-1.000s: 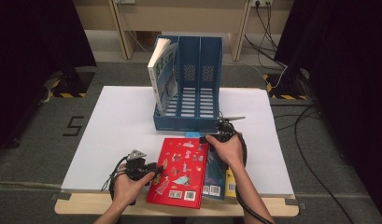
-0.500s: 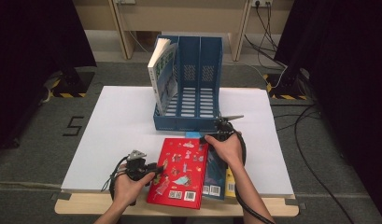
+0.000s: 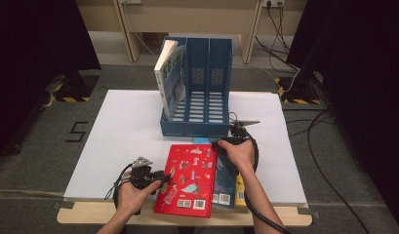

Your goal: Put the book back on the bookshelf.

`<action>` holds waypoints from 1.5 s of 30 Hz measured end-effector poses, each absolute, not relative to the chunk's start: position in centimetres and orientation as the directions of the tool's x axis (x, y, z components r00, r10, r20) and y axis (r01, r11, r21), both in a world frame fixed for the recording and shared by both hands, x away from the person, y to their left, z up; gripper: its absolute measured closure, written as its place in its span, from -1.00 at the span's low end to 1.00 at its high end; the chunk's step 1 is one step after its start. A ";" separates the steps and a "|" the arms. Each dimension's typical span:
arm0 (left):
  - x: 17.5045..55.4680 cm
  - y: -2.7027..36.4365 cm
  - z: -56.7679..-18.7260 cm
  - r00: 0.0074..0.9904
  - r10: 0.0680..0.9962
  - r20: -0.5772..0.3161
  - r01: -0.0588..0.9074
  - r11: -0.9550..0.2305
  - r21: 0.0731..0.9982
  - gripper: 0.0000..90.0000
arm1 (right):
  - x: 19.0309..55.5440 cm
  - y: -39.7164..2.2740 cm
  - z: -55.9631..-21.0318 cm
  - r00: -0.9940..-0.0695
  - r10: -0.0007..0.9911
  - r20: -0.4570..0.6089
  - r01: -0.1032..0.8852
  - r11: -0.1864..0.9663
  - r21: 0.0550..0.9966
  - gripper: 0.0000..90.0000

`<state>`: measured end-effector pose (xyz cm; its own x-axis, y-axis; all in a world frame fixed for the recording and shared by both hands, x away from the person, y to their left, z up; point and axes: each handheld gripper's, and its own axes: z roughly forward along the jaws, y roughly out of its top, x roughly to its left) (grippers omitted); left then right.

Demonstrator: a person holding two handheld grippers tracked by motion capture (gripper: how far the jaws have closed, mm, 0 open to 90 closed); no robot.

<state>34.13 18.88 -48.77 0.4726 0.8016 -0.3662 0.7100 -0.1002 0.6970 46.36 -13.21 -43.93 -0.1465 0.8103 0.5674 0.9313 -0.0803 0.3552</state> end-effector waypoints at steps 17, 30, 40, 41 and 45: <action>34.7 20.6 -46.9 0.464 0.791 -0.399 0.668 -0.016 0.744 0.15 | 46.4 -14.0 -42.5 -0.213 0.706 0.675 0.920 -0.088 0.382 0.78; 34.7 22.0 -45.5 0.454 0.790 -0.412 0.632 0.041 0.774 0.10 | 45.6 -12.9 -39.3 -0.340 0.631 0.698 0.864 -0.085 0.497 0.82; 36.1 22.7 -44.7 0.448 0.785 -0.428 0.620 0.072 0.781 0.08 | 45.2 -12.2 -37.1 -0.421 0.593 0.687 0.815 -0.085 0.573 0.82; 36.1 22.7 -44.7 0.448 0.785 -0.428 0.620 0.072 0.781 0.10 | 45.2 -12.2 -37.1 -0.421 0.593 0.687 0.815 -0.085 0.573 0.82; 36.5 23.4 -44.1 0.409 0.835 -0.368 0.588 0.067 0.806 0.51 | 45.2 -12.2 -36.9 -0.426 0.594 0.682 0.809 -0.086 0.581 0.82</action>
<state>36.46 23.39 -44.06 0.4090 0.8349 -0.3684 0.5883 0.0673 0.8058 45.22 -12.23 -36.92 -0.4265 0.5941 0.6820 0.8093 -0.0861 0.5810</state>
